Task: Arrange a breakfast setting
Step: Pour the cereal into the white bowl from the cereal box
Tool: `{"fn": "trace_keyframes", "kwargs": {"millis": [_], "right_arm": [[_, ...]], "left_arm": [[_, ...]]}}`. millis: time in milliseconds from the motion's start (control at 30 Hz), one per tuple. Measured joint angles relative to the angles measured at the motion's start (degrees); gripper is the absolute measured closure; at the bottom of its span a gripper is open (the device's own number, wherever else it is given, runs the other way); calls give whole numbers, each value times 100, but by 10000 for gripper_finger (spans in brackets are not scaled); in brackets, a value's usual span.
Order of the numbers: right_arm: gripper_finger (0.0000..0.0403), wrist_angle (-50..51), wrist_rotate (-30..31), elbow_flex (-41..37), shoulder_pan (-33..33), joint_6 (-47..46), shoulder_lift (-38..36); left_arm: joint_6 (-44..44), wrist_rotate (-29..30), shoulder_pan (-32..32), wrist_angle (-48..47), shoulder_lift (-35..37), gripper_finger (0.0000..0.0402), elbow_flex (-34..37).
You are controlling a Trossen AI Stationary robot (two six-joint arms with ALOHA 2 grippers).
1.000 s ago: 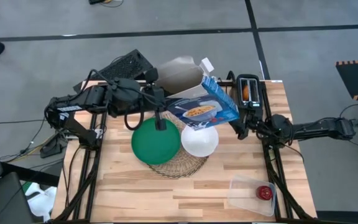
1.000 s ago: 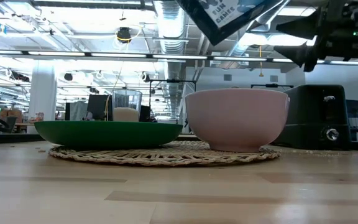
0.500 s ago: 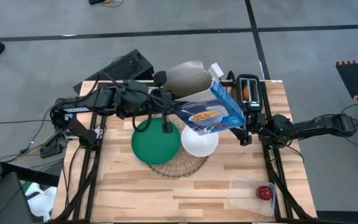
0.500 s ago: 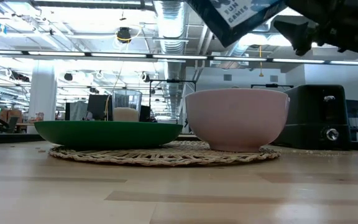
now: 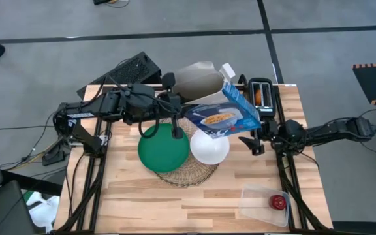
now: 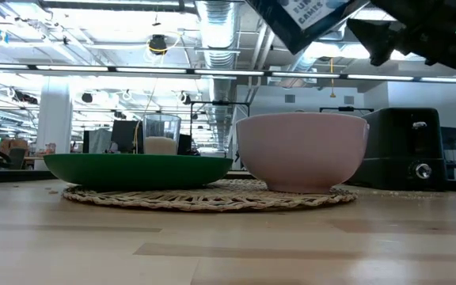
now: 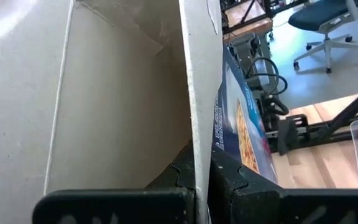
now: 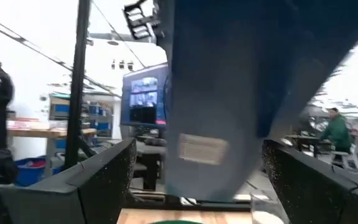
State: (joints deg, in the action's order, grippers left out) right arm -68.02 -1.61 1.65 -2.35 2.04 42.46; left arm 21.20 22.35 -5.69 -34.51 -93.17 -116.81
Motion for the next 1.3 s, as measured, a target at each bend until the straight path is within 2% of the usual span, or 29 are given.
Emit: {"fn": "trace_keyframes", "kwargs": {"millis": [133, 600, 833, 1067, 1300], "right_arm": [[30, -171, 65, 3, -7, -4, -2], [30, -155, 1227, 400, -195, 149, 294], [30, -143, 1203, 400, -357, 149, 293], [30, -445, 437, 398, -387, 142, 293], [30, -425, 190, 669, -391, 145, 480]], "left_arm": [[3, 11, 0, 22, 0, 401, 0], [-45, -148, -69, 78, 3, 401, -2], [67, -158, -225, 115, 2, 401, -2], [62, -234, -230, 207, 11, 401, -4], [64, -372, -179, 331, 34, 401, -13]]}}
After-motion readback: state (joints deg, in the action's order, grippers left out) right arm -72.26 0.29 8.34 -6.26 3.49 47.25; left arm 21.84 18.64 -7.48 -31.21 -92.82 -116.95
